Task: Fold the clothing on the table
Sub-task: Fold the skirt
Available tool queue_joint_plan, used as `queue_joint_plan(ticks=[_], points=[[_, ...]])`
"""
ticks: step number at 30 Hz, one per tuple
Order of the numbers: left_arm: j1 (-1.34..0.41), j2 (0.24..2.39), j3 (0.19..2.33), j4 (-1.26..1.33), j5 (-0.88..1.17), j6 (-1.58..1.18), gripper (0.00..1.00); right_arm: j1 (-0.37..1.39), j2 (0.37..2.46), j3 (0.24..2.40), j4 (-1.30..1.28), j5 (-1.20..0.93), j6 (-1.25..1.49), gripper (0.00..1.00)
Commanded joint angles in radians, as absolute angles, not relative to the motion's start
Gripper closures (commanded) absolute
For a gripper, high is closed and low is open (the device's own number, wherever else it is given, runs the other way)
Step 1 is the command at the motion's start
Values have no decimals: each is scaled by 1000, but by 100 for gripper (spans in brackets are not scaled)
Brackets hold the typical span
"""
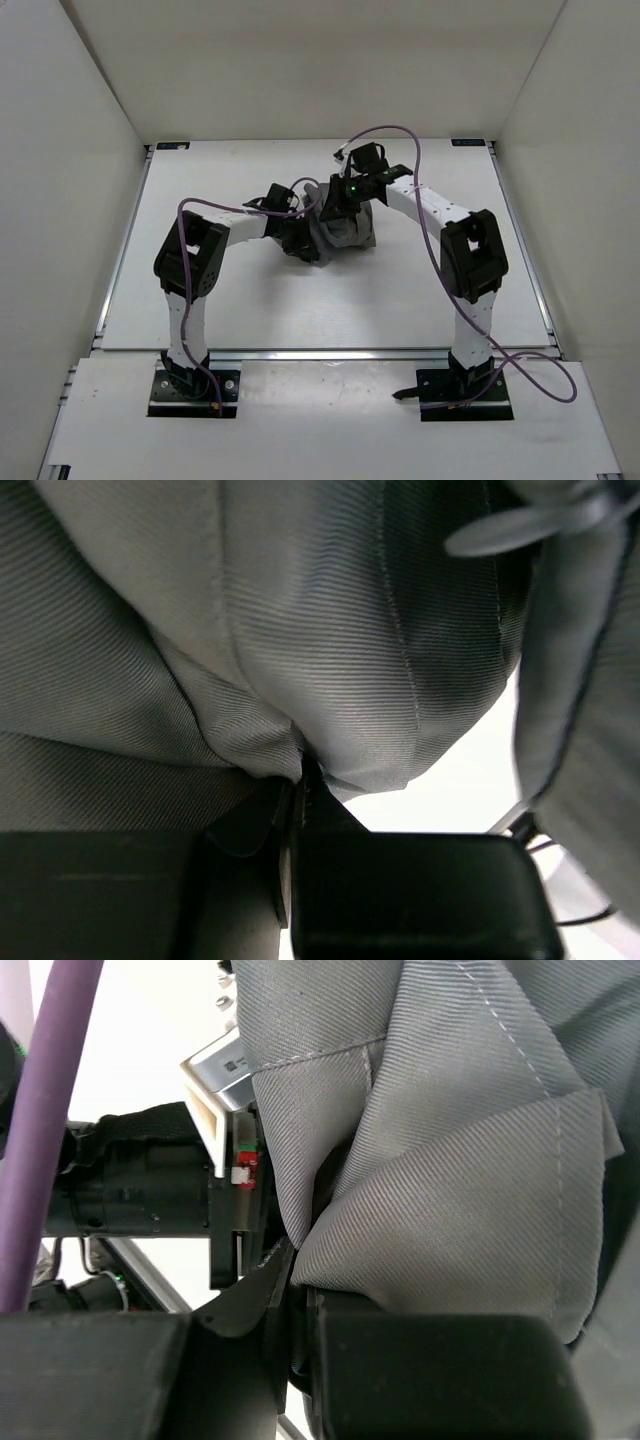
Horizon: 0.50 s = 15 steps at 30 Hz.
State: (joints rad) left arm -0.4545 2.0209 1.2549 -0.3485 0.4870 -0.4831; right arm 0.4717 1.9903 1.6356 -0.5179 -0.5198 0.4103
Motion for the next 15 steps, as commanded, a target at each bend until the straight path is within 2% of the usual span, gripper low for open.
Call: queue_joint_plan(ticks=[1, 5, 7, 9, 12, 15], points=[[-423, 2019, 1187, -341, 465, -477, 100, 506, 1986, 1631, -399, -597, 482, 100], [-396, 1968, 1148, -298, 521, -494, 95, 511, 2036, 1628, -370, -646, 524, 99], [-393, 1965, 1144, -301, 519, -492, 95, 515, 2049, 1634, -359, -647, 525, 88], [-379, 1965, 1146, -307, 525, -491, 93, 526, 2065, 1646, -386, -623, 519, 64], [-370, 1951, 1120, -296, 535, -505, 89, 520, 2072, 1669, -442, -597, 488, 40], [-338, 1919, 1111, -285, 551, -518, 86, 500, 2040, 1672, -439, -577, 477, 33]])
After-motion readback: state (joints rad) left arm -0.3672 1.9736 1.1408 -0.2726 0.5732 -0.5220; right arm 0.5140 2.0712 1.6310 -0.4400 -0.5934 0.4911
